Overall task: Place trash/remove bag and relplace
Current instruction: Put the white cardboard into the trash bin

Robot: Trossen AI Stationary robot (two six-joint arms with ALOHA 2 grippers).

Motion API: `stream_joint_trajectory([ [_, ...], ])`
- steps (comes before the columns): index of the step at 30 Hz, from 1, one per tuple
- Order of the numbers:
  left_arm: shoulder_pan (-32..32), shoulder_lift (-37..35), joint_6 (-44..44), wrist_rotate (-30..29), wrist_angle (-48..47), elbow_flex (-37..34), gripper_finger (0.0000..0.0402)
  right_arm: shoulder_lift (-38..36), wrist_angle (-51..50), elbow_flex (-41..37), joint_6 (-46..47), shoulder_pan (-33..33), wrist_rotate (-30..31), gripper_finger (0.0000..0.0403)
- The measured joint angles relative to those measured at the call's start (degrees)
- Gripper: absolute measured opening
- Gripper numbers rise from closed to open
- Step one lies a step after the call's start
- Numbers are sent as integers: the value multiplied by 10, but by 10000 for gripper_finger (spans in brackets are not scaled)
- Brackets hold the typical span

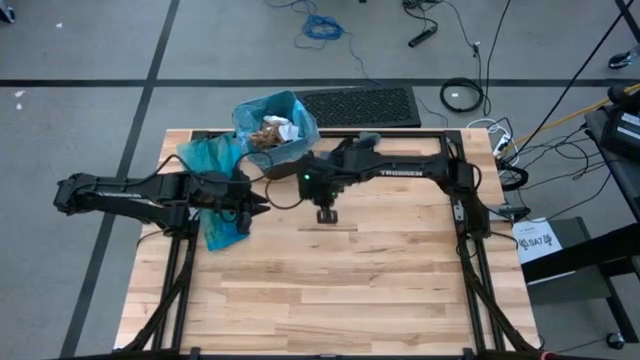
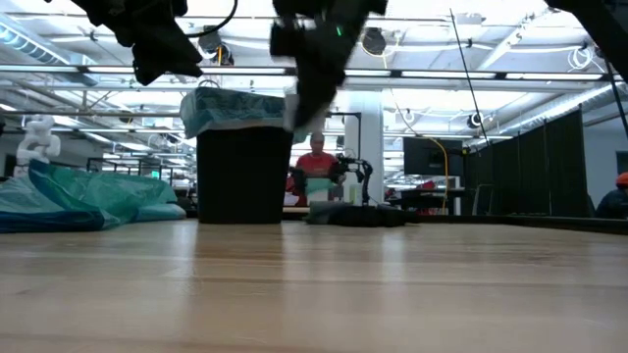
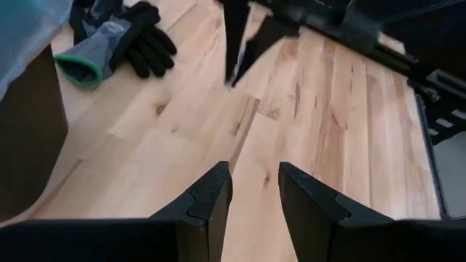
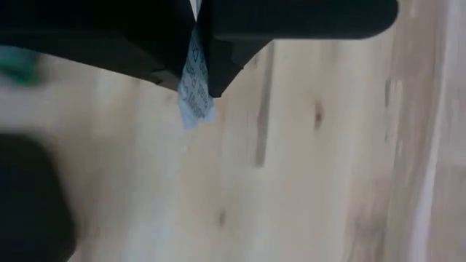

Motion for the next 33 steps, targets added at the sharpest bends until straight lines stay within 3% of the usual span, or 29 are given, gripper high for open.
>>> stream_joint_trajectory([
  [5, 0, 0, -5, 0, -1, 0, 120, -5, 24, 86, -72, -1, 95, 0],
  [12, 0, 0, -4, 0, 2, 0, 120, -3, 92, 105, -273, -9, 207, 0],
  [21, 0, 0, -1, -21, 7, 0, 120, 0, 67, 105, -368, -83, 259, 0],
  [24, 0, 0, -1, -21, 7, 0, 120, -4, 92, 106, -372, -111, 245, 0],
  [33, 0, 0, -1, -27, 6, 0, 120, -2, 231, 120, -328, -109, 79, 0],
])
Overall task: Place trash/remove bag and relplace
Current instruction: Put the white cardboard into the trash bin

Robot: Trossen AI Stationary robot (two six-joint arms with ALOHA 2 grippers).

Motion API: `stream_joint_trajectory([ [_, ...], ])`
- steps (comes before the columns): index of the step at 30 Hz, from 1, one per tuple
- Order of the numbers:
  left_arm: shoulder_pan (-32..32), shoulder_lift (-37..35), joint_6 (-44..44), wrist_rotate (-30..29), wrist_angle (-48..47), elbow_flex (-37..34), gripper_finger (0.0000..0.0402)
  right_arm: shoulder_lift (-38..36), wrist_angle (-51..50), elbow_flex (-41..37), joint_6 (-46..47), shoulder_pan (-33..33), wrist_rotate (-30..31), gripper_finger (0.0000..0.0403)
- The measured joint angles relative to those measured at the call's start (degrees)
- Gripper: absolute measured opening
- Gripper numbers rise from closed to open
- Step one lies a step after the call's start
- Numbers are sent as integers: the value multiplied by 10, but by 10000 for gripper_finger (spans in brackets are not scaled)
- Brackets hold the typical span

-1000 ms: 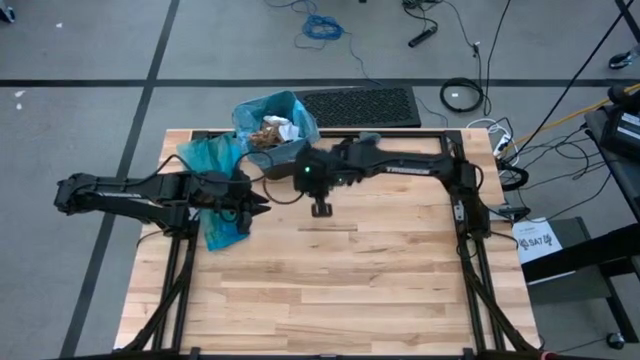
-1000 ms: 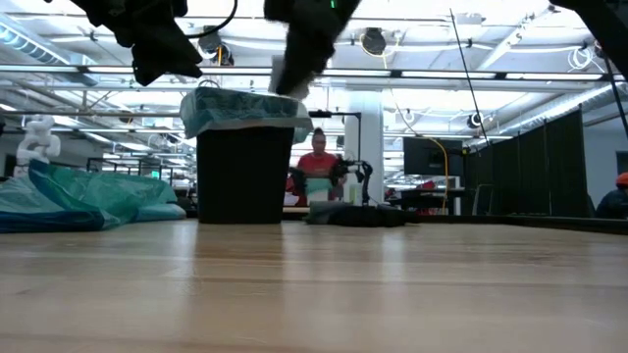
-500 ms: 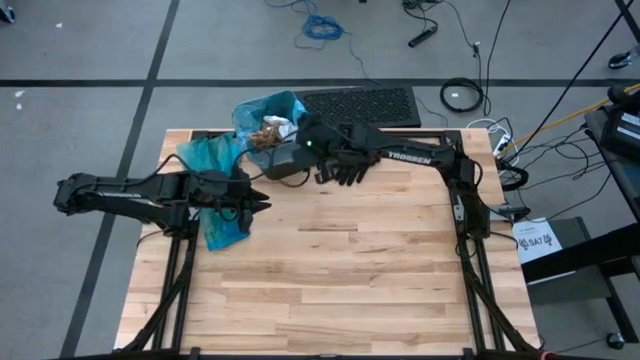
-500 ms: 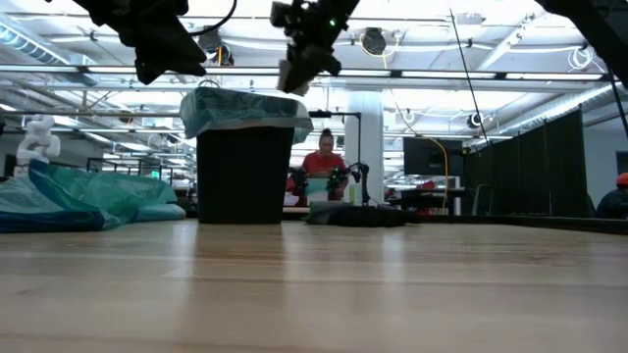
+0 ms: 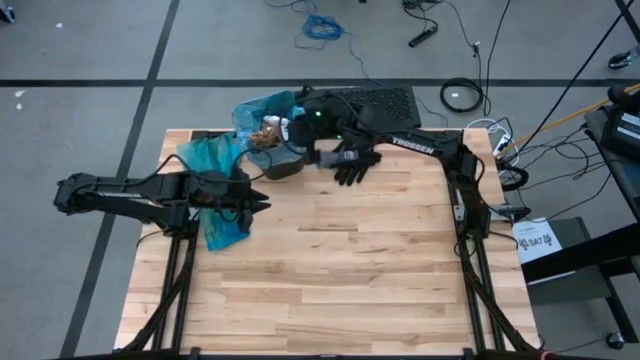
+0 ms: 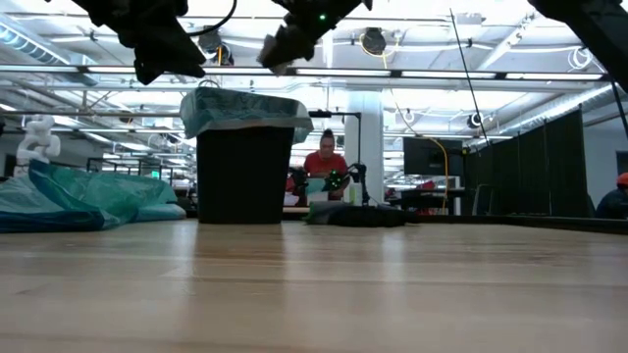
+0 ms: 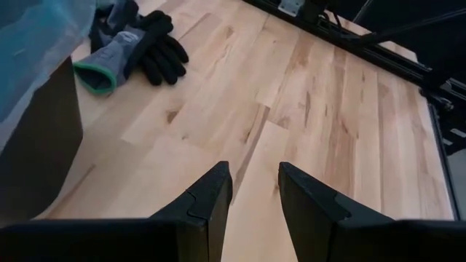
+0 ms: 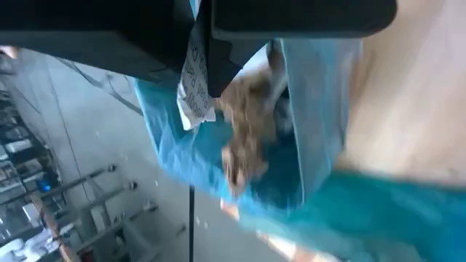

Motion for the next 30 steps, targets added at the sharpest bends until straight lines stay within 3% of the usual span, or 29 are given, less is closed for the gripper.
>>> stream_joint_trajectory([
  [6, 0, 0, -12, -42, 2, 0, 120, 30, 35, 0, 75, -5, -7, 0],
  [14, 0, 0, -50, -77, 1, 0, 120, 38, 154, 0, 321, -12, -7, 17],
  [18, 0, 0, -72, -77, 1, 0, 120, 38, 179, 0, 436, -32, -85, 58],
  [26, 0, 0, -105, -78, 1, 0, 120, 41, 185, 0, 477, -60, -108, 143],
  [30, 0, 0, -141, -87, 0, 0, 120, 41, 156, 0, 476, -66, -129, 165],
])
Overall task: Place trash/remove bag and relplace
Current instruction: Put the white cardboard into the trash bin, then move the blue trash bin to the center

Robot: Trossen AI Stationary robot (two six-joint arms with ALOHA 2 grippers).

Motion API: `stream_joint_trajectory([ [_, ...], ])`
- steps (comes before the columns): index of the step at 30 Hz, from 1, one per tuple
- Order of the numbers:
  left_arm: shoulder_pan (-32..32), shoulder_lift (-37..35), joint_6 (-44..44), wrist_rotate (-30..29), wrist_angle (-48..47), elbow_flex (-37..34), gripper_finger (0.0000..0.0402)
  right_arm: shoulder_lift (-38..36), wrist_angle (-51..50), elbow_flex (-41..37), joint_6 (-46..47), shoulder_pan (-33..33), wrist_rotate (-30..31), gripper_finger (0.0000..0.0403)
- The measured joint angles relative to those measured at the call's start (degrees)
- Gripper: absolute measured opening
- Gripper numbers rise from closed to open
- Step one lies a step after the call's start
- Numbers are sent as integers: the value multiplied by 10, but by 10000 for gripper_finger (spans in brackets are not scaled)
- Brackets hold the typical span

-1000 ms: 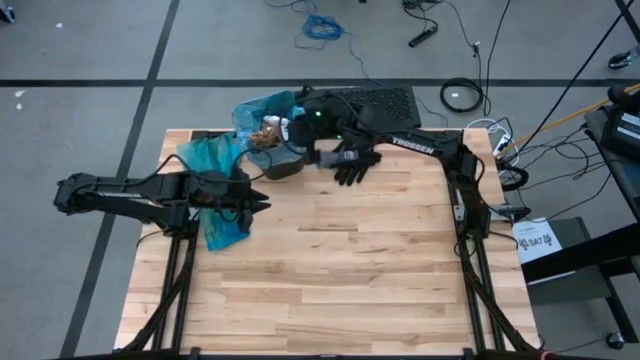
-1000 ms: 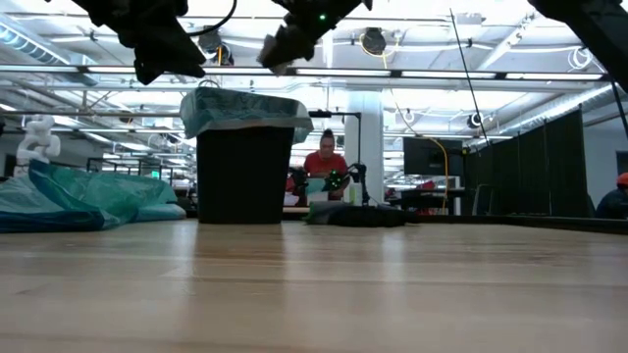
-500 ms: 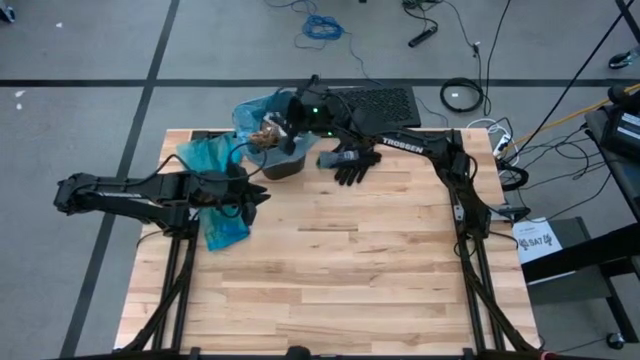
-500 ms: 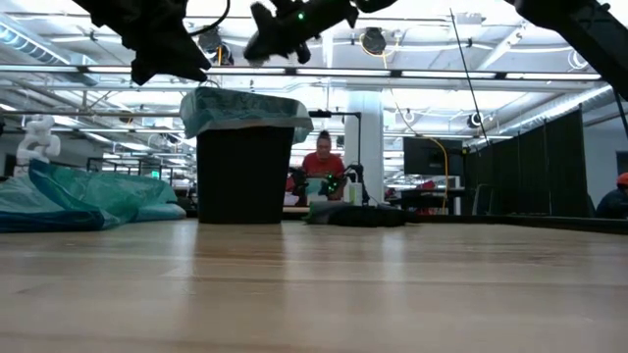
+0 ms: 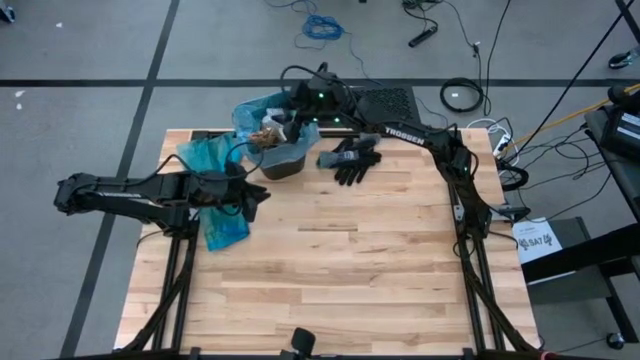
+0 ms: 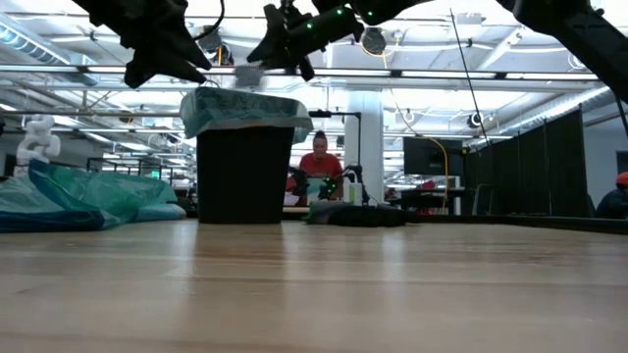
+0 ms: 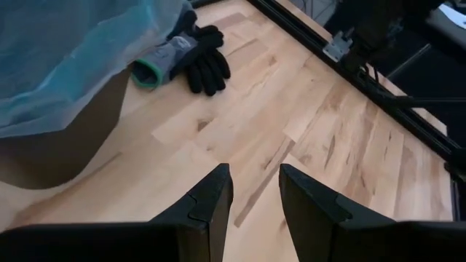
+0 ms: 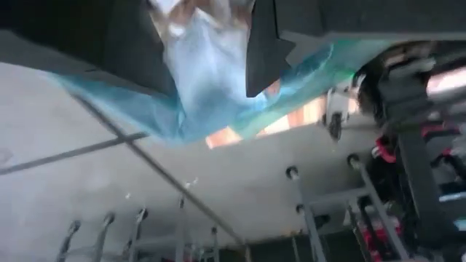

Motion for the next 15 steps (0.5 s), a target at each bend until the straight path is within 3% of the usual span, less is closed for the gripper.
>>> stream_joint_trajectory([
  [4, 0, 0, -1, -9, 1, 0, 120, 1, -66, 0, -27, -6, 15, 165],
  [10, 0, 0, -47, -40, 0, 0, 120, -14, -71, -1, -64, -19, 38, 156],
  [15, 0, 0, -79, -72, 0, 0, 120, -43, -92, 0, -42, -35, 69, 155],
])
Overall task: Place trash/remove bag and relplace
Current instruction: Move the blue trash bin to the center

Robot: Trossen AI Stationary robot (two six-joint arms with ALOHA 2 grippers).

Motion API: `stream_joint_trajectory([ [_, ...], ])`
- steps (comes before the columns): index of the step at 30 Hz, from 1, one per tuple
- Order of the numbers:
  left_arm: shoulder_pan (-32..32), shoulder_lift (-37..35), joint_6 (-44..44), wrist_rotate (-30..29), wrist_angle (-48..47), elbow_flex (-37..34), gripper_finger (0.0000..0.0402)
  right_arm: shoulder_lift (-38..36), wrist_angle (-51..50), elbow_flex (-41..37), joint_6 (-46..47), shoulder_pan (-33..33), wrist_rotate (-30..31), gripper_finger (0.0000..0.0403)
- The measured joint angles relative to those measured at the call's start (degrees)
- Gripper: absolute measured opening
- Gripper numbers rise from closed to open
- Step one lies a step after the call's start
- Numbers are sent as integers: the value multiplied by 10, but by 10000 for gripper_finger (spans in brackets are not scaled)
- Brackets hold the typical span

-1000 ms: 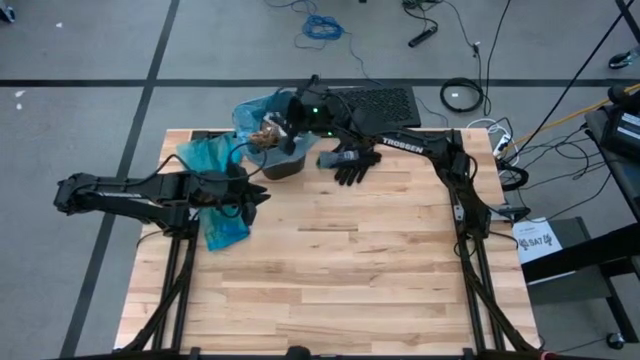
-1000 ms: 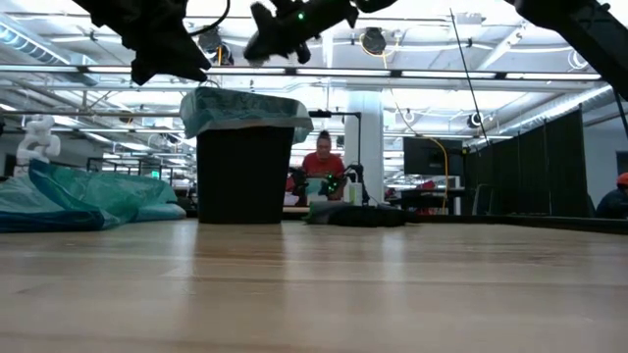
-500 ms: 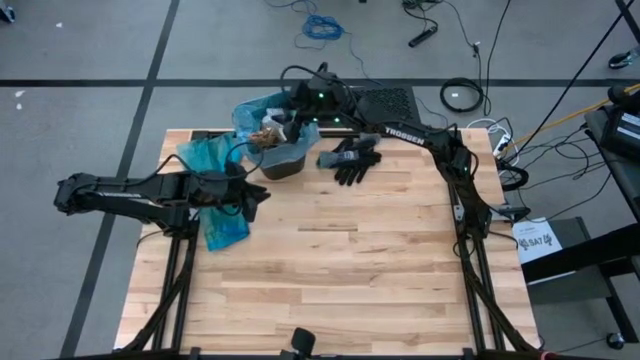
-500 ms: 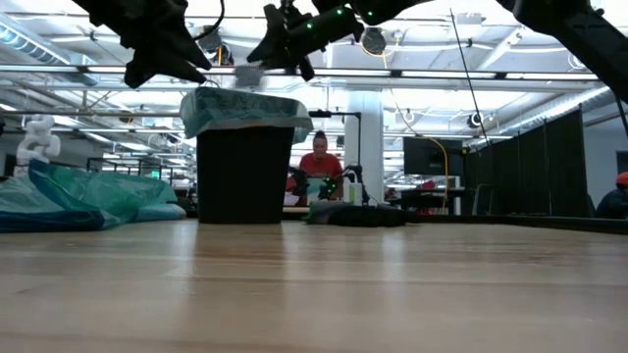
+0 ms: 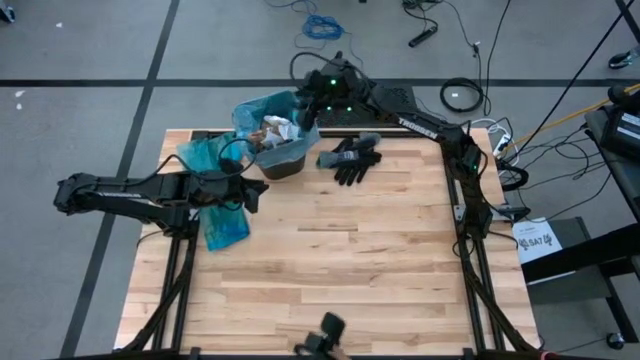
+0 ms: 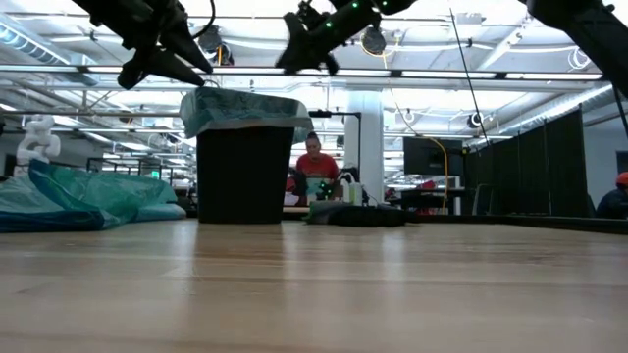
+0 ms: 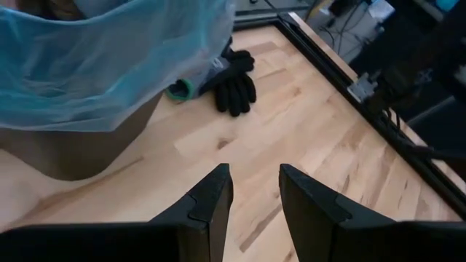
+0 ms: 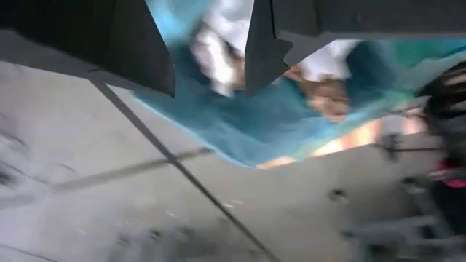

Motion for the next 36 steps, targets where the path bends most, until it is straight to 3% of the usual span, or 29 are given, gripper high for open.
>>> stream_joint_trajectory([
  [2, 0, 0, -9, -4, 0, 0, 120, -3, -27, 0, 15, -8, 36, 155],
  [10, 0, 0, -14, -17, 1, 0, 120, 3, -140, 0, 51, -33, 38, 155],
  [14, 0, 0, -26, -26, 2, 0, 120, 3, -95, 0, 71, -29, 8, 155],
  [21, 0, 0, -26, -27, 2, 0, 120, 15, -41, 0, 81, -8, 12, 140],
  [28, 0, 0, -26, -29, 4, 0, 120, 35, -45, 0, 81, -10, 28, 103],
  [36, 0, 0, -26, -30, 5, 0, 120, 54, -65, 0, 87, -8, 28, 102],
])
